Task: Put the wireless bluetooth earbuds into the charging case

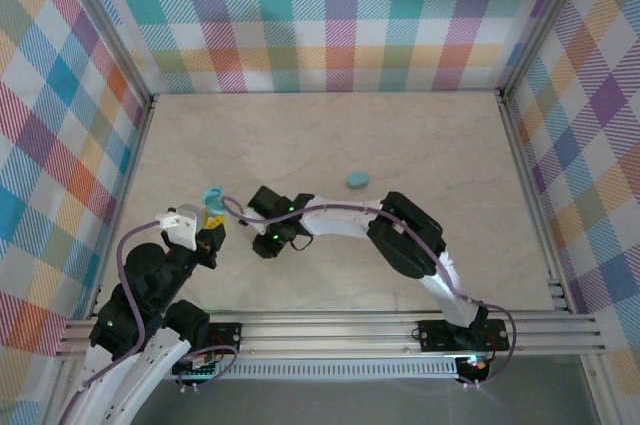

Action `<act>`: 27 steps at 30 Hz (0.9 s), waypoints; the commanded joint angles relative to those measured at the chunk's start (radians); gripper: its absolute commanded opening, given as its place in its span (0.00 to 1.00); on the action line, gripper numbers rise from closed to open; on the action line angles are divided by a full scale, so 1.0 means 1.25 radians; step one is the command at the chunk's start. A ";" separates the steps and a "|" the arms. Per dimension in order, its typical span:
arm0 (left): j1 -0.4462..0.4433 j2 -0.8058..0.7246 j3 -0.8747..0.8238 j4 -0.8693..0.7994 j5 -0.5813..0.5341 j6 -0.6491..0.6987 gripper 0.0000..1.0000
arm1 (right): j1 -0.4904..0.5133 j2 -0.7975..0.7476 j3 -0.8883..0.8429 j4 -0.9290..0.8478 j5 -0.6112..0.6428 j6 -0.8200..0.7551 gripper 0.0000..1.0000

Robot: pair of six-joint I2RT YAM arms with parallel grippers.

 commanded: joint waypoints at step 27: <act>-0.007 0.178 -0.098 0.311 0.160 -0.043 0.00 | -0.286 -0.342 -0.383 -0.134 0.084 0.516 0.50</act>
